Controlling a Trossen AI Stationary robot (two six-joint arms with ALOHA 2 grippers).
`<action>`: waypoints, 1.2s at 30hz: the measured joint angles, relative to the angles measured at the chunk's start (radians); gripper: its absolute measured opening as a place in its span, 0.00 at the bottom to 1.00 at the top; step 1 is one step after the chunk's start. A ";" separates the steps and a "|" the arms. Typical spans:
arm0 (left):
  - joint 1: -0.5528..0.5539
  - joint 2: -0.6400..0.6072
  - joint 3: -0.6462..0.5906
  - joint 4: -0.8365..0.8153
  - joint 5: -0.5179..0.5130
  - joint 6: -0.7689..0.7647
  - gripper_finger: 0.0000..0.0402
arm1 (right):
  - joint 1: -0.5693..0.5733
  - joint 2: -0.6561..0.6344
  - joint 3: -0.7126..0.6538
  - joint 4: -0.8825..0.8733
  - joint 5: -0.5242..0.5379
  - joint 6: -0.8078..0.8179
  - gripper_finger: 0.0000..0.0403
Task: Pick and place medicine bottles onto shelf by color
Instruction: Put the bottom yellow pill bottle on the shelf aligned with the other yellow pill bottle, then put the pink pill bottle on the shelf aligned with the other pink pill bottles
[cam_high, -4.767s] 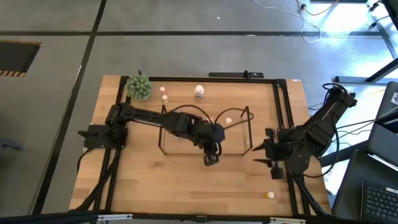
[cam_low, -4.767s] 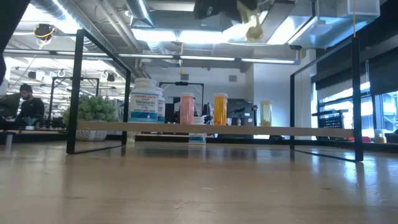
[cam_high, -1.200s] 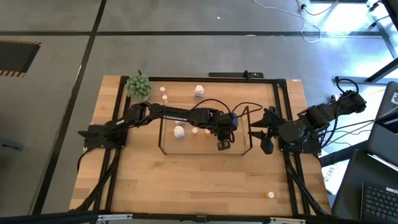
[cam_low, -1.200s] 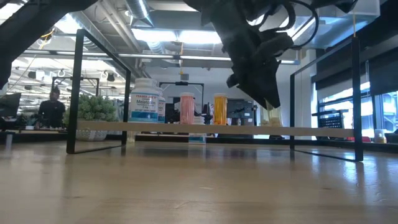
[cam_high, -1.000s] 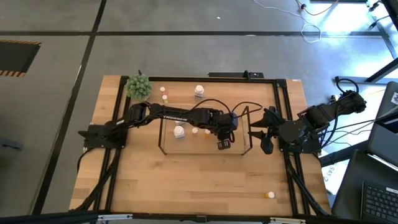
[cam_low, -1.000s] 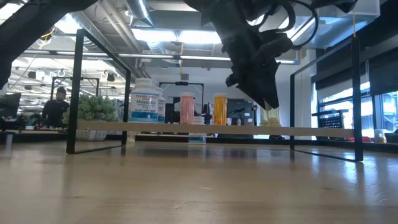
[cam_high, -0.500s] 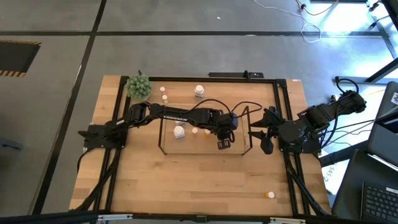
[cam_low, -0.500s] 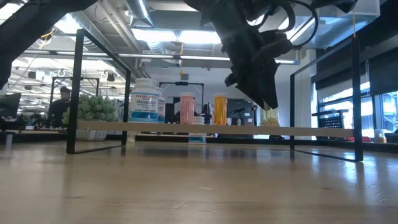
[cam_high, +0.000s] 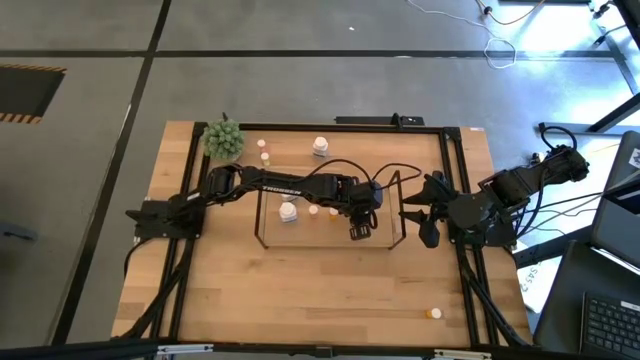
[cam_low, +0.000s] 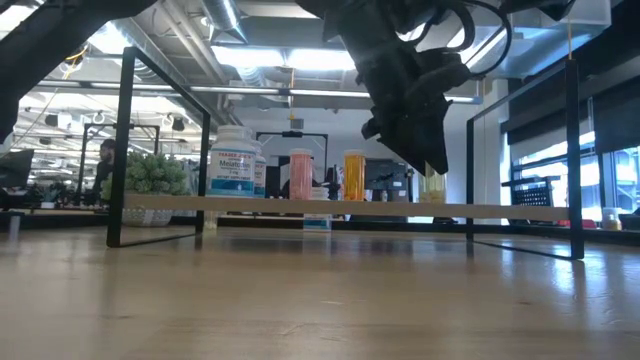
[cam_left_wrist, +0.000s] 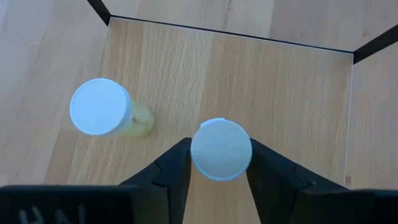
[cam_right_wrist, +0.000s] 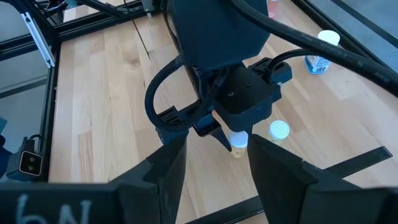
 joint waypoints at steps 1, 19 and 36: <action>0.000 0.000 0.000 0.000 0.000 0.000 0.35 | 0.000 0.000 0.000 0.000 0.000 0.000 0.43; -0.007 -0.009 0.000 0.001 -0.012 0.001 0.35 | 0.000 0.000 0.000 0.000 0.000 0.000 0.43; -0.012 -0.009 0.178 -0.167 -0.090 0.079 0.35 | 0.000 0.000 0.000 0.000 0.000 0.000 0.43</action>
